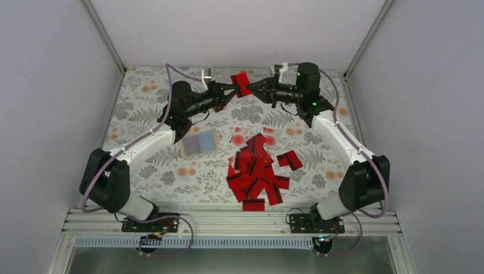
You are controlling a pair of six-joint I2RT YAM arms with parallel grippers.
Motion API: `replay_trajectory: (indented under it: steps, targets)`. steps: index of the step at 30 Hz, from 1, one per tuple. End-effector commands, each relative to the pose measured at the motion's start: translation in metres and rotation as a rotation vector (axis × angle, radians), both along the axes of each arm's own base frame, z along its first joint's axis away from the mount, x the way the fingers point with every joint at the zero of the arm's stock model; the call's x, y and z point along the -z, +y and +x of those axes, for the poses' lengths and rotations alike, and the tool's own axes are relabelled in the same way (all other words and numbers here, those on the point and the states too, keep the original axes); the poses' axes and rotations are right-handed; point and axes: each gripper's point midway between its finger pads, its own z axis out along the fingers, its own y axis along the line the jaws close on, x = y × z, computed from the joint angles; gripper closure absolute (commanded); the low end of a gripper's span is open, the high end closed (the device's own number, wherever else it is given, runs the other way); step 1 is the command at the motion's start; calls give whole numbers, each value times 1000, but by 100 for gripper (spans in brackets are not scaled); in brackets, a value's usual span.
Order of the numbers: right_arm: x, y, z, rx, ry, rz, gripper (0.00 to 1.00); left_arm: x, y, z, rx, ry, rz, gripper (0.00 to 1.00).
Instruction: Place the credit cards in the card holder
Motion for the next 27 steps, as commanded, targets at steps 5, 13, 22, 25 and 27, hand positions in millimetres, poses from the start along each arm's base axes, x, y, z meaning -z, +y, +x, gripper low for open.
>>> replay_trajectory:
  steps: [5, 13, 22, 25, 27]
  targets:
    - [0, 8, 3, -34, -98, -117, 63, 15, 35, -2, -85, 4, 151, 98]
    - [65, 6, 19, -44, -100, -301, 56, 83, 117, -18, -204, 91, 509, 98]
    - [139, 43, 11, -212, -82, -425, 58, 188, 185, -53, -94, 250, 743, 98]
    - [153, 58, 6, -269, -97, -448, 58, 202, 197, -63, -66, 268, 767, 98]
    - [162, 67, 2, -302, -96, -461, 58, 219, 199, -72, -17, 309, 763, 98]
